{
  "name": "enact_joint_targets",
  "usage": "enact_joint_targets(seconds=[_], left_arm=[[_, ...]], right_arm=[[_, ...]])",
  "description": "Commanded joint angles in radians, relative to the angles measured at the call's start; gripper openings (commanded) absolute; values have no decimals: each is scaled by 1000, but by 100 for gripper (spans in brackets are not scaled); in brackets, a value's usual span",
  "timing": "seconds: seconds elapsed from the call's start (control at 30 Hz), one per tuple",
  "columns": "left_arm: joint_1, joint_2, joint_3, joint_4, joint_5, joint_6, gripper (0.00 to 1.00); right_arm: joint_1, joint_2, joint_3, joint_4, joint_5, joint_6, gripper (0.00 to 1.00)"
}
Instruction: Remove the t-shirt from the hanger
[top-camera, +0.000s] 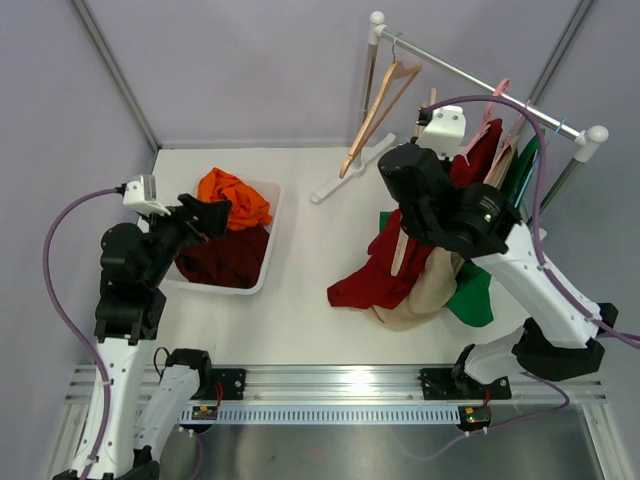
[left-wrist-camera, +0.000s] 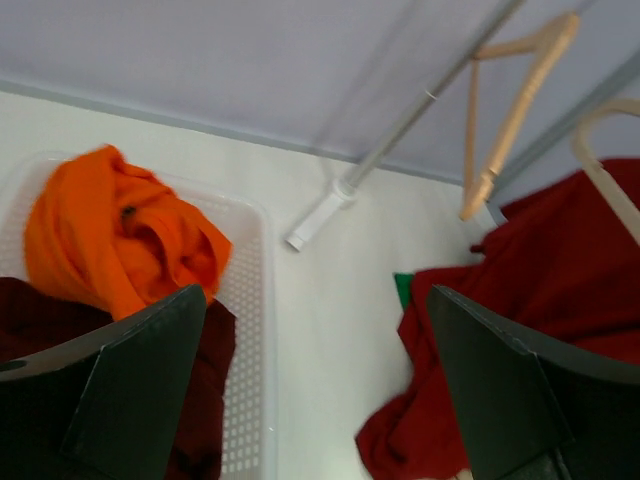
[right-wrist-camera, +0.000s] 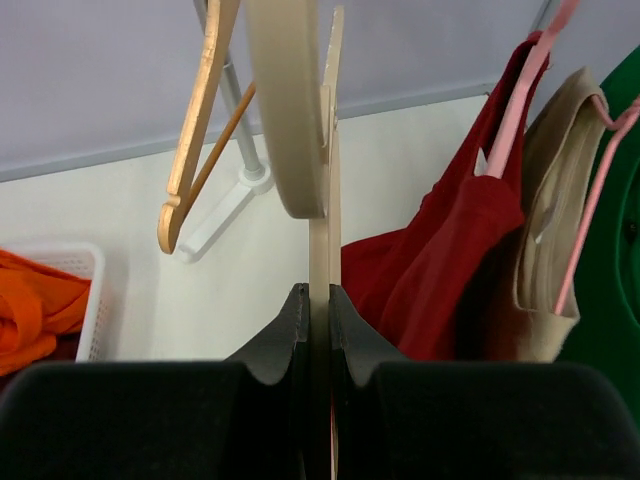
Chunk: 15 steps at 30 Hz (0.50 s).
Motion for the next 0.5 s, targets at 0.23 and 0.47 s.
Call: enact_joint_targets(seconds=[0.23, 0.47], left_arm=[[-129, -168, -150, -29, 241, 53, 99], [-272, -194, -205, -73, 307, 127, 99]], right_arm=[[-173, 253, 222, 95, -28, 25, 0], [-279, 379, 345, 166, 7, -21, 0]])
